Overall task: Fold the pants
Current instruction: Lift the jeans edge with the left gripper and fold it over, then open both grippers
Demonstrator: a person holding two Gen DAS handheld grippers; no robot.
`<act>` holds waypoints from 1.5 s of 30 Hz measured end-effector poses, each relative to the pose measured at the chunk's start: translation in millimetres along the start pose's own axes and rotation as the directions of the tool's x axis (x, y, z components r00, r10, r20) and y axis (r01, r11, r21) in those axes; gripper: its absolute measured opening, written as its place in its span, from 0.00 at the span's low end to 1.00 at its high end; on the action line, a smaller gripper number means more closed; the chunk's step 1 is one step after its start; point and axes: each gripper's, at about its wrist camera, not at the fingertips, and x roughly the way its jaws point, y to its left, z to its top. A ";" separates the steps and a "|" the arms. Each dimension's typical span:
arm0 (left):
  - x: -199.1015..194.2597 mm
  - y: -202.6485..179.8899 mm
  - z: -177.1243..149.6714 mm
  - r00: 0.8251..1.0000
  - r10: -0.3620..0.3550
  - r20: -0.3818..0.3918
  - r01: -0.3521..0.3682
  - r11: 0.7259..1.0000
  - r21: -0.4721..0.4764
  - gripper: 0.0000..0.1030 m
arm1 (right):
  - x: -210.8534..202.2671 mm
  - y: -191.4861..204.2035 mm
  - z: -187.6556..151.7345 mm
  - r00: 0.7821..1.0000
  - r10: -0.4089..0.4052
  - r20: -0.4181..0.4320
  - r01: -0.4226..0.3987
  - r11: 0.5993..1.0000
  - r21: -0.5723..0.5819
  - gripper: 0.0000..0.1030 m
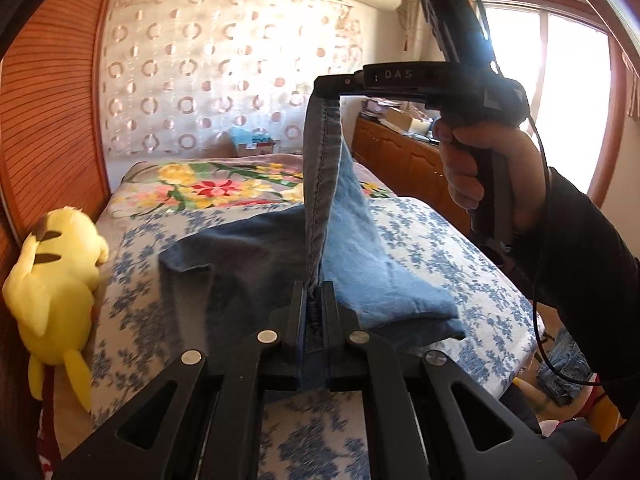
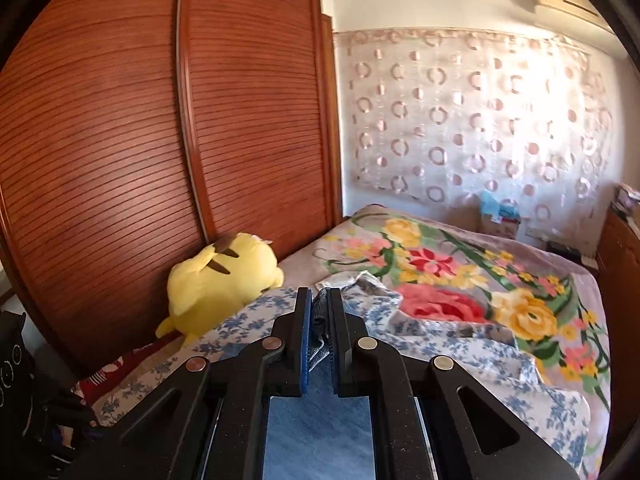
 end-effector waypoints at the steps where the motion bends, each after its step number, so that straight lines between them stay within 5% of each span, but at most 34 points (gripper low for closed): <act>1: -0.5 3.5 -2.0 1.000 0.003 -0.001 -0.003 1.000 -0.005 0.07 | 3.1 0.5 0.3 1.000 0.004 -0.005 -0.004 1.000 -0.004 0.07; 26: 4.0 67.2 -66.4 0.996 0.050 -0.080 -0.060 0.989 -0.134 0.07 | 82.6 29.2 1.4 0.983 0.056 -0.175 -0.072 0.994 -0.086 0.07; 29: 8.4 69.1 -71.2 0.994 0.049 -0.094 -0.061 0.988 -0.139 0.07 | 81.2 25.8 1.4 0.978 0.060 -0.201 -0.076 0.994 -0.074 0.11; 35: 10.2 68.1 -71.9 0.993 0.056 -0.102 -0.070 0.988 -0.139 0.07 | 70.0 17.9 1.2 0.976 0.043 -0.212 -0.061 0.995 -0.078 0.35; 45: 5.3 68.8 -64.7 0.990 0.094 -0.102 -0.108 0.984 -0.143 0.12 | 47.7 6.1 -16.8 0.974 0.020 -0.226 -0.036 0.997 -0.068 0.40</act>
